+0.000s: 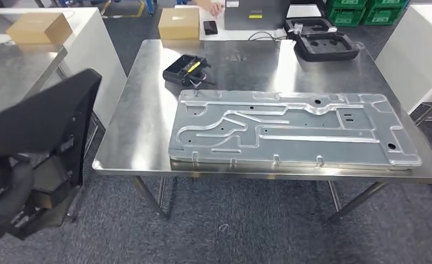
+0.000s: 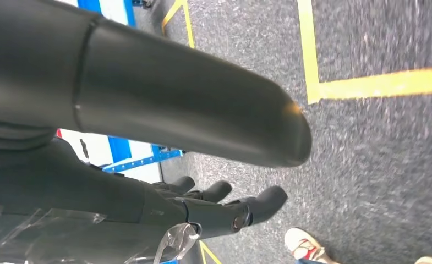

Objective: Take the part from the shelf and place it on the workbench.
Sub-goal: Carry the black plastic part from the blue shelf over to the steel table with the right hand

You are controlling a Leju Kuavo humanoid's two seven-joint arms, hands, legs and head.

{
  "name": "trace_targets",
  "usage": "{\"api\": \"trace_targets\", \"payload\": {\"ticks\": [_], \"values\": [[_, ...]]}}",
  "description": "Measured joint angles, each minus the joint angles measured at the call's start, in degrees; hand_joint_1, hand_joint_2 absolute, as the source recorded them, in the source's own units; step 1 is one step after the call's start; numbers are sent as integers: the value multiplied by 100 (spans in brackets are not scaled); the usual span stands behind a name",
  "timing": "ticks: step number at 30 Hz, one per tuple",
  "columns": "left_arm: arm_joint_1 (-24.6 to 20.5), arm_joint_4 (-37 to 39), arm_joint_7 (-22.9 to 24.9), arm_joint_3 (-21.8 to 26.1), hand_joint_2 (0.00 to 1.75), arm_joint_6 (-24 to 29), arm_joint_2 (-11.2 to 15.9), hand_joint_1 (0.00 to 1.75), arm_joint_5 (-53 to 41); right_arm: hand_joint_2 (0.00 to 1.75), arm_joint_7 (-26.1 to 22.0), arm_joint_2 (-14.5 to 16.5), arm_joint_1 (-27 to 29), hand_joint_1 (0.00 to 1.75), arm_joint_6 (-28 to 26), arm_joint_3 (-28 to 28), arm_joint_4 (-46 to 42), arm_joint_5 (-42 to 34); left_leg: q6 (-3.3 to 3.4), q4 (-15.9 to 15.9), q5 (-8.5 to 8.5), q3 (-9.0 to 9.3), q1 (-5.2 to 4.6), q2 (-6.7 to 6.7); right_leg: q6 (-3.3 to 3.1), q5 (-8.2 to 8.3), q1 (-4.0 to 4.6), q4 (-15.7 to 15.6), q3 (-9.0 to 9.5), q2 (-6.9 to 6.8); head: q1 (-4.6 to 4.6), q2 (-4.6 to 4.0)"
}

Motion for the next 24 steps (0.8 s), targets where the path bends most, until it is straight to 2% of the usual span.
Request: {"api": "trace_targets", "payload": {"ticks": [1, 3, 4, 5, 6, 8, 9, 10, 13, 14, 15, 16, 18, 19, 20, 21, 23, 24], "values": [[3, 0, 0, -5, 175, 11, -3, 175, -1, 0, -1, 5, -3, 0, -8, 1, 0, 14, 11, -15, -13, 50, 8, 5, 17, -134, -3, 328, -178, 1, 15, 0], [22, 0, 0, -25, 175, 26, -7, 175, -1, 0, -4, 10, -8, 0, -18, 4, 0, 36, 21, -15, -73, 92, 6, 2, 50, -417, -7, 1029, -659, 0, 37, 1], [34, 0, 0, -37, 175, 30, -9, 175, 0, 0, -5, 11, -6, 0, -20, 4, 0, 41, 15, -14, -111, 126, 3, -1, 61, -471, -8, 1182, -827, -1, 39, 1], [39, 0, 0, -45, 175, 32, -10, 175, 1, 0, -5, 11, 0, 0, -22, 4, 0, 47, 5, -13, -153, 175, 2, -6, 67, -405, -8, 1127, -893, -1, 41, 1], [45, 0, 0, -53, 175, 34, -11, 175, 1, 0, -5, 9, 8, 0, -27, 4, 0, 57, -9, -12, -202, 240, 2, -10, 66, -203, -8, 854, -852, -2, 44, 1], [51, 0, 0, -65, 175, 34, -11, 175, 2, 0, -5, 4, 30, 0, -36, 4, 0, 80, -50, -11, -306, 384, 0, -9, 41, 339, 2, 34, -613, -12, 42, 1], [49, 0, 0, -71, 175, 34, -12, 175, 2, 0, -7, 2, 32, 0, -38, 4, 0, 90, -79, -10, -353, 425, -5, -4, 17, 465, 14, -257, -523, -23, 46, 1], [47, 0, 0, -74, 175, 34, -13, 175, 2, 0, -9, 2, 30, 0, -40, 4, 0, 95, -115, -15, -394, 448, -8, 2, -18, 530, 30, -414, -476, -30, 49, 0], [45, 1, 0, -74, 175, 34, -14, 175, 2, 0, -15, 8, 20, 0, -48, 4, 0, 107, -218, 85, -444, 471, -12, 15, -150, 504, 33, -468, -401, -21, 61, 0], [38, 1, -1, -74, 175, 33, -14, 175, 2, 0, -16, 11, 22, 0, -50, 4, 0, 116, -244, 222, -471, 434, -7, 17, -188, 488, 17, -475, -357, -18, 53, 1], [27, 1, -2, -75, 175, 30, -15, 175, 2, 0, -16, 15, 20, 0, -51, 4, 0, 126, -276, 448, -541, 321, 7, 19, -215, 470, 2, -482, -310, -15, 45, 0], [20, 1, -3, -76, 175, 24, -15, 175, 2, 0, -16, 17, 17, 0, -52, 4, 0, 136, -312, 793, -654, 117, 30, 21, -230, 447, -4, -488, -282, -15, 36, 0], [11, 1, -5, -84, 175, 2, -19, 175, 2, 0, -16, 17, 14, 0, -54, 4, 0, 151, -380, 1584, -942, -410, 80, 22, -241, 387, -7, -487, -240, -4, 21, 0], [10, 2, -7, -90, 175, -11, -23, 175, 2, 0, -16, 17, 14, 0, -54, 4, 0, 155, -401, 1824, -1027, -618, 103, 22, -235, 349, -9, -487, -208, 4, 19, 1], [3, 2, -9, -99, 175, -24, -30, 175, 2, 0, -16, 18, 16, 0, -54, 4, 0, 160, -415, 1851, -995, -721, 120, 23, -222, 306, -12, -486, -157, 11, 19, 1], [-11, 2, -14, -112, 175, -34, -37, 175, 2, 0, -16, 21, 18, 0, -54, 4, 0, 168, -423, 1652, -831, -709, 133, 23, -206, 259, -17, -486, -92, 18, 18, 0], [-70, 3, -34, -149, 175, -54, -52, 175, 2, 0, -16, 32, 23, 0, -54, 3, 0, 193, -410, 814, -274, -459, 139, 24, -161, 154, -25, -490, 57, 26, 17, 0], [-111, 4, -50, -172, 175, -67, -64, 175, 2, 0, -20, 40, 21, 0, -54, 2, 0, 205, -387, 465, -115, -348, 120, 24, -132, 110, -26, -496, 108, 31, 17, 0]]}}
